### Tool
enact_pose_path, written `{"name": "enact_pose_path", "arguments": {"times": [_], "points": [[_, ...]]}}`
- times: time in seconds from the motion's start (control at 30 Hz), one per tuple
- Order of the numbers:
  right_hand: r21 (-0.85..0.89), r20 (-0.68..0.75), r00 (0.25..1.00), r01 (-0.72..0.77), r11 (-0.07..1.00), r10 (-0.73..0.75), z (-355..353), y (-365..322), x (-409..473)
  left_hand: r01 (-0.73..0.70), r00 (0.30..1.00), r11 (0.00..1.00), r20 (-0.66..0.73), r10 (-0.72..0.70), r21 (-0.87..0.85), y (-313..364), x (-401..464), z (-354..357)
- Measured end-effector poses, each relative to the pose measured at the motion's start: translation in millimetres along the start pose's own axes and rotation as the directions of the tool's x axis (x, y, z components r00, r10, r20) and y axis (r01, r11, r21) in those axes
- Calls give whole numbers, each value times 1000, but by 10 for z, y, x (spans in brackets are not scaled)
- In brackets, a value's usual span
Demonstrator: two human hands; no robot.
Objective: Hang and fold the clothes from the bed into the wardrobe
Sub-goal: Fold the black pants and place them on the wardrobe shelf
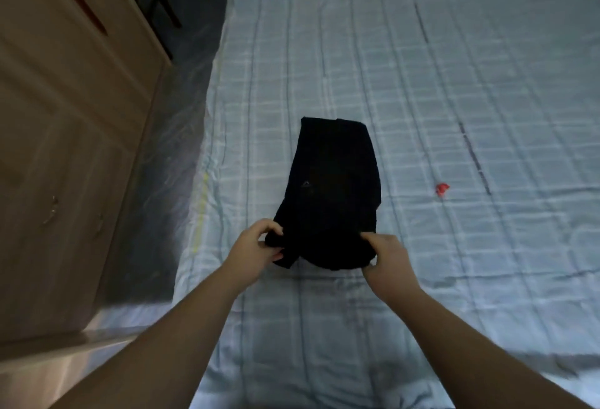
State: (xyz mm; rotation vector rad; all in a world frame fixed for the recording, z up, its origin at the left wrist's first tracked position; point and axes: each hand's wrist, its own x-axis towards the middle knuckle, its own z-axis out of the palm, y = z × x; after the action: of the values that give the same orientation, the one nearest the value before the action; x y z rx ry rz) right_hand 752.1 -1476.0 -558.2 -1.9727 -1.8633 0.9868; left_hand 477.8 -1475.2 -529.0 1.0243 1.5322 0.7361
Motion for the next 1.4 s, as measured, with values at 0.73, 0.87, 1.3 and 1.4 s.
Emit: {"name": "enact_pose_path", "arguments": {"times": [0.73,0.87,1.3,1.4], "points": [[481,-148,978,200,854,-146,-2692,-1677,1971,-258,963,944,-133,234,-207,3242,1387,-374],[573,-140,979,201,795,-147,-2951,-1738,2558,-297,949,934,-172,265,-197,3621,1873,-357],[580,-319,941,291,761,-116,-3418,-2051,3723,-431,894,877,-232,383,-211,4371,3070,-284],[554,-341,932,305,775,-123,-3534,-2144,3928,-459,881,868,-221,417,-191,4526,3333,-326]]}}
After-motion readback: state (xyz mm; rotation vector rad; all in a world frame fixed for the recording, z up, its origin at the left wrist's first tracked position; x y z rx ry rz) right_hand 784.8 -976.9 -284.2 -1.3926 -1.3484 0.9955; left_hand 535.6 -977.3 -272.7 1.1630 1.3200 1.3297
